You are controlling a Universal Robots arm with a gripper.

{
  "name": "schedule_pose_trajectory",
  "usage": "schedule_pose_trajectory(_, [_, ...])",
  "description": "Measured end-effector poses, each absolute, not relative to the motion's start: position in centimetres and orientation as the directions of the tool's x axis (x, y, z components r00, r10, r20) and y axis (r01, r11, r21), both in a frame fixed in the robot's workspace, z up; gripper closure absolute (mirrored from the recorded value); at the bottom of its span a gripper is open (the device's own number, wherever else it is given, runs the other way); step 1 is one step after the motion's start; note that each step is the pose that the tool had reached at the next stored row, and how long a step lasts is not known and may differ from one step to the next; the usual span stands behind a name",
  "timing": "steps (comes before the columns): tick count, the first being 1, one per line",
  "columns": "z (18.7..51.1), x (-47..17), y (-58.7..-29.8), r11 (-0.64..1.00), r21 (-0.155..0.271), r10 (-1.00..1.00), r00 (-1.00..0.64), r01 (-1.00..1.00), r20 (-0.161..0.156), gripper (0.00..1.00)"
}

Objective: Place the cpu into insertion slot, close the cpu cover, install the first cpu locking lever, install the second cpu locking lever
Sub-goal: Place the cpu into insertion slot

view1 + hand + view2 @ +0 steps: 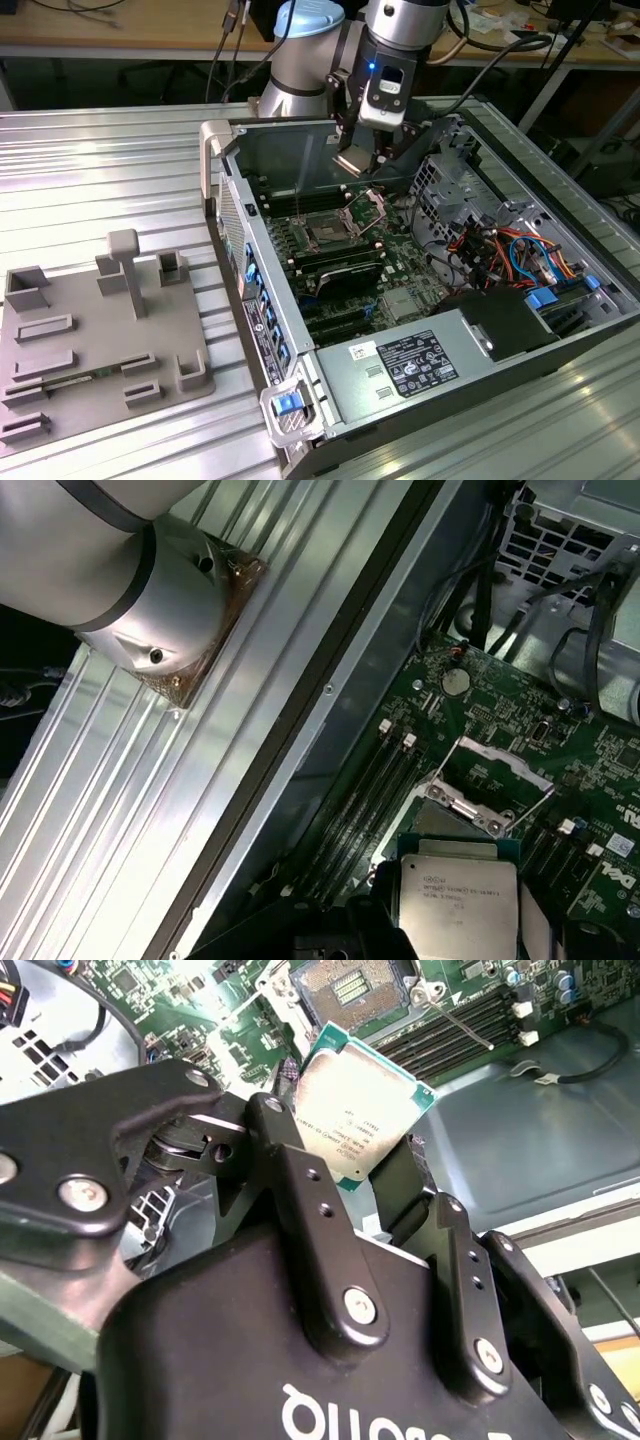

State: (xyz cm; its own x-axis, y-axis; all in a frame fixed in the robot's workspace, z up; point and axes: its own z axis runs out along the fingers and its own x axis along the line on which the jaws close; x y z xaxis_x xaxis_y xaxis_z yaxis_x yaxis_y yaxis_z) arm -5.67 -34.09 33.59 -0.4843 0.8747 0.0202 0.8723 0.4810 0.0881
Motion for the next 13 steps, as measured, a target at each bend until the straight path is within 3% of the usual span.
schedule_pose_trajectory(13, [31.5,-5.7,-34.1,0.297,0.083,0.954,-0.300,0.951,0.022,0.45])
